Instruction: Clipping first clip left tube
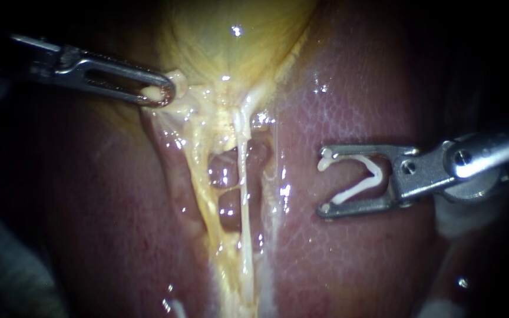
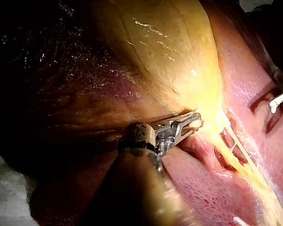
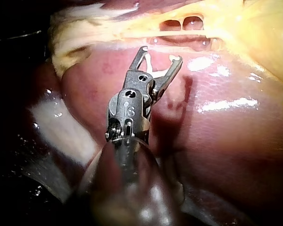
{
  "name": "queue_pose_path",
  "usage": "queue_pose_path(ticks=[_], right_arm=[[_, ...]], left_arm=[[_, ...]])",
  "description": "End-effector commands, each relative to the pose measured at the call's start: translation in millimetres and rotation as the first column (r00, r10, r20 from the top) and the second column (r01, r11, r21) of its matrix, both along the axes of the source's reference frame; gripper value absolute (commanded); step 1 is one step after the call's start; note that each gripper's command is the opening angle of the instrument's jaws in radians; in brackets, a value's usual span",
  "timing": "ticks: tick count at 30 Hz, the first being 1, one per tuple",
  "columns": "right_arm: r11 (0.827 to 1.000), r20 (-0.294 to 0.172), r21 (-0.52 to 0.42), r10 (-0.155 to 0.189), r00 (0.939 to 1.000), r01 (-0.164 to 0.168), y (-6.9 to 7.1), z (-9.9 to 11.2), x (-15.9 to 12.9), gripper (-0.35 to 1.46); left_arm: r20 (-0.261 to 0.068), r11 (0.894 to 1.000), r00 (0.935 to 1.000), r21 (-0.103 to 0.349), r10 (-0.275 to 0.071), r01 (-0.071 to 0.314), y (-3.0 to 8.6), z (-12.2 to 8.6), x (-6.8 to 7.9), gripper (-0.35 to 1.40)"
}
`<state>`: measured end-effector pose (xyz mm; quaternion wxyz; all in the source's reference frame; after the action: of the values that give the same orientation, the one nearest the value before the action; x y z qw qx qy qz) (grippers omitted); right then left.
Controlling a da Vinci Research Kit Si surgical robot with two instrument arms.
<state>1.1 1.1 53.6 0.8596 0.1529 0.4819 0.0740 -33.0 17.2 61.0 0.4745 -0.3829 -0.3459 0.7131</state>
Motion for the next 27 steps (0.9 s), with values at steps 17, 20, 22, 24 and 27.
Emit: queue_pose_path(ticks=[17, 20, 22, 24, 27], right_arm=[[0.995, -0.049, 0.066, -0.077, 0.9958, 0.08, -1.9, 2.2, 7.2, 0.5], [0.994, -0.054, 0.088, -0.065, 0.9965, 0.069, -2.0, 2.9, 8.6, 0.5], [0.991, -0.066, 0.114, -0.06, 0.996, 0.067, -2.1, 3.4, 9.5, 0.5], [0.989, -0.075, 0.132, -0.052, 0.9958, 0.062, -2.2, 4.0, 10.1, 0.5], [0.983, -0.088, 0.176, -0.041, 0.9952, 0.056, -2.5, 5.1, 10.8, 0.5]], left_arm=[[0.0, 1.0, 1.0, 0.0, 0.0, 0.0, 0.0, -0.1, 0.0, -0.35], [0.0, 1.0, 1.0, 0.0, -0.001, 0.001, -0.1, -0.1, 0.0, -0.35], [0.0, 1.0, 1.0, 0.0, -0.001, 0.001, -0.1, -0.1, 0.0, -0.35], [0.0, 1.0, 1.0, 0.0, -0.001, 0.001, -0.1, -0.1, 0.0, -0.35], [0.0, 1.0, 1.0, 0.0, -0.001, 0.001, -0.1, -0.1, 0.0, -0.35]])
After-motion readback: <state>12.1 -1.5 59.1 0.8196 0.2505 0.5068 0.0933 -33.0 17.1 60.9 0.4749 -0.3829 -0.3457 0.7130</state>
